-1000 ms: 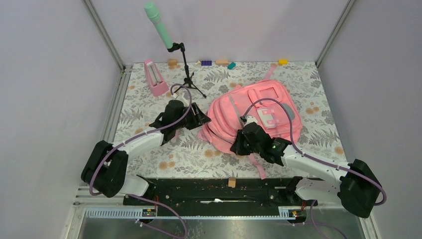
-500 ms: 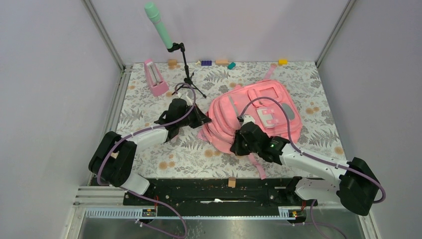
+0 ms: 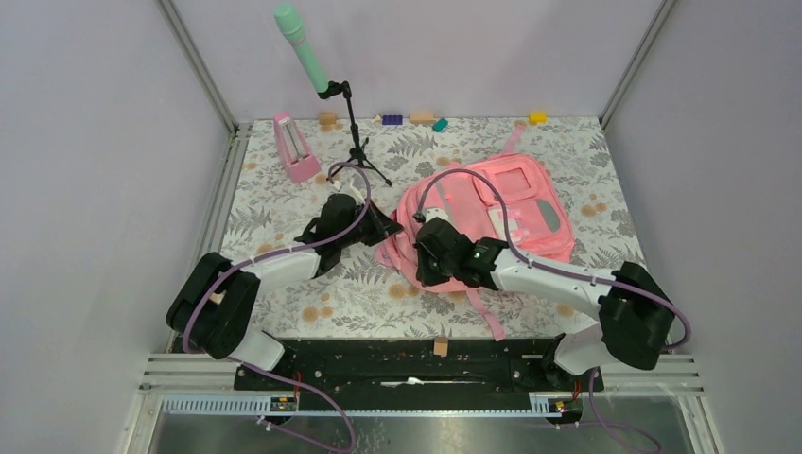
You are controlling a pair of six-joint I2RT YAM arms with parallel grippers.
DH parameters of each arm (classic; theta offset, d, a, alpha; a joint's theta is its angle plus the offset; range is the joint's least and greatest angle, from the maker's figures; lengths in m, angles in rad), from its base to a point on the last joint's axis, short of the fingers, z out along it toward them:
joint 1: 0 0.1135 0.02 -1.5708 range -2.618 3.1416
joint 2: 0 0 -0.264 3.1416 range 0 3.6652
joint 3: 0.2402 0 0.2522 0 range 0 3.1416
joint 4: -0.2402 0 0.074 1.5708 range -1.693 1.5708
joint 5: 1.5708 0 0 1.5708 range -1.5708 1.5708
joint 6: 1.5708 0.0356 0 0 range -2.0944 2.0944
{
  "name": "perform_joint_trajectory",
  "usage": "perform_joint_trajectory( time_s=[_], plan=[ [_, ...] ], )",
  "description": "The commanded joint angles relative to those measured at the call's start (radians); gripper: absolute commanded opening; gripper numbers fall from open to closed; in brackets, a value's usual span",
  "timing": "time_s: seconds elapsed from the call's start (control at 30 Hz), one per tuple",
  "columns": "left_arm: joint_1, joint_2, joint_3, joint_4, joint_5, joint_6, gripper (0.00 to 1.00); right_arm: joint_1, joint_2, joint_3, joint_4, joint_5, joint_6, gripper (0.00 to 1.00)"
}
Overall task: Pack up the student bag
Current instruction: Zip the student bag at the center of the board.
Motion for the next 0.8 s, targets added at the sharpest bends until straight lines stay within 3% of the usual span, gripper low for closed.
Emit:
perform_joint_trajectory(
  time_s=[0.0, 0.17, 0.23, 0.3, 0.4, 0.53, 0.67, 0.77],
  plan=[
    [-0.041, -0.03, -0.004, 0.092, 0.031, -0.042, 0.0, 0.017, 0.047, 0.15, 0.132, -0.004, -0.057, 0.0],
    [-0.043, -0.063, -0.034, 0.108, 0.027, -0.035, 0.03, 0.017, 0.057, 0.204, 0.098, -0.007, -0.089, 0.01],
    [-0.043, -0.095, -0.041, 0.094, 0.013, -0.005, 0.3, 0.017, 0.026, 0.2, 0.082, -0.011, -0.092, 0.19],
    [-0.043, -0.135, -0.043, 0.061, -0.01, 0.06, 0.6, 0.017, -0.014, 0.186, 0.052, -0.025, -0.099, 0.48],
    [-0.044, -0.201, -0.061, 0.036, -0.03, 0.139, 0.81, 0.017, -0.086, 0.167, -0.019, -0.056, -0.114, 0.68],
    [-0.066, -0.305, -0.118, 0.025, -0.078, 0.255, 0.9, 0.016, -0.206, 0.11, -0.12, -0.042, -0.135, 0.78],
    [-0.142, -0.394, -0.191, 0.011, -0.165, 0.353, 0.9, -0.003, -0.365, 0.028, -0.236, 0.123, -0.104, 0.93],
    [-0.209, -0.447, -0.28, 0.072, -0.234, 0.363, 0.89, -0.121, -0.471, -0.039, -0.308, 0.15, -0.029, 1.0]
  ],
)
